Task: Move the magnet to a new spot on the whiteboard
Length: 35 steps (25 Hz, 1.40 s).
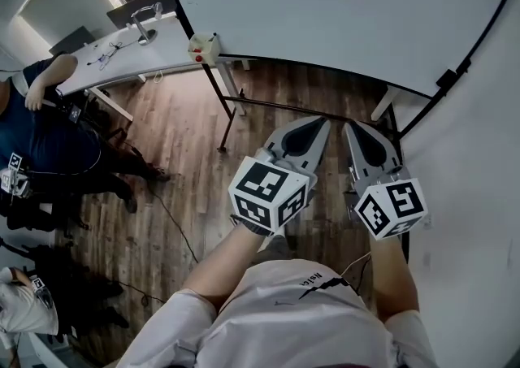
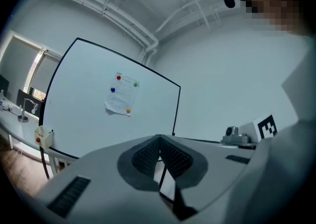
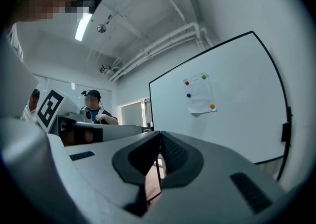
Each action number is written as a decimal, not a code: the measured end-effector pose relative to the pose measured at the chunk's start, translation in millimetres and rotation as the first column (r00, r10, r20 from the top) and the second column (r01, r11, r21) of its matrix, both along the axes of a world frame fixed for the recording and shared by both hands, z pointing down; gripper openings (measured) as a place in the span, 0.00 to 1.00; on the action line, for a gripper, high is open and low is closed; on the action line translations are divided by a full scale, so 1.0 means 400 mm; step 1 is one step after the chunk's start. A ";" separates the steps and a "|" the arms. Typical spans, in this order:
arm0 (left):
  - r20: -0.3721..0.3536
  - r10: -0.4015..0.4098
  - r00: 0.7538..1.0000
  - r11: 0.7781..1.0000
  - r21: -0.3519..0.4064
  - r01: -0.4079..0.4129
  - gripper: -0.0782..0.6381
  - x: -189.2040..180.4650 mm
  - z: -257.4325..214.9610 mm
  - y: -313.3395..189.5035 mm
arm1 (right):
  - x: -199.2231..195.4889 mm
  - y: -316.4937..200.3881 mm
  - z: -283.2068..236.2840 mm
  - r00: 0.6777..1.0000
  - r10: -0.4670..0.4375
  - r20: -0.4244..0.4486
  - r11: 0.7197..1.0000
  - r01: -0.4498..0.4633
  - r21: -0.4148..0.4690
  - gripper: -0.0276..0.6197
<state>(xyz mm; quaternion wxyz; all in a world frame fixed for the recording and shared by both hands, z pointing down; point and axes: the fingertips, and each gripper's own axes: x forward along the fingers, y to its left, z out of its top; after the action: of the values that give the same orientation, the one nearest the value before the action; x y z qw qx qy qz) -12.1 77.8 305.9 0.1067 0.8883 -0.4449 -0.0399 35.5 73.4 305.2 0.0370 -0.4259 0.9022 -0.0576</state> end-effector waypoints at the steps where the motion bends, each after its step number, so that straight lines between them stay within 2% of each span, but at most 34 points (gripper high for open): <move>1: -0.001 0.004 1.000 1.000 -0.001 -0.004 0.12 -0.014 0.000 -0.028 | -0.013 -0.027 -0.001 1.000 0.009 0.000 1.000 -0.009 0.000 0.06; 14: -0.027 0.075 0.997 0.997 -0.003 -0.076 0.12 -0.130 0.014 -0.310 | -0.103 -0.309 0.013 0.990 0.139 -0.009 0.990 -0.139 0.002 0.06; 25: -0.016 0.076 0.997 0.997 -0.004 -0.076 0.12 -0.083 0.022 -0.497 | -0.056 -0.527 -0.002 0.988 0.157 -0.001 0.987 -0.157 0.030 0.06; 31: -0.005 0.027 1.000 1.000 0.005 -0.027 0.12 -0.060 0.002 -0.640 | -0.031 -0.700 -0.039 0.990 0.138 -0.007 0.987 -0.137 0.084 0.06; 35: -0.007 -0.005 1.000 1.000 0.012 0.005 0.12 -0.029 -0.007 -0.734 | 0.004 -0.816 -0.052 0.993 0.122 -0.005 0.989 -0.121 0.090 0.06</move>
<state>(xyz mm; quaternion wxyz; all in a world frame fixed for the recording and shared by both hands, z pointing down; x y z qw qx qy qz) -23.8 -216.0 303.1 0.1026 0.8877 -0.4465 -0.0458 37.2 -253.0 284.3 0.0546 -0.4784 0.8764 -0.0124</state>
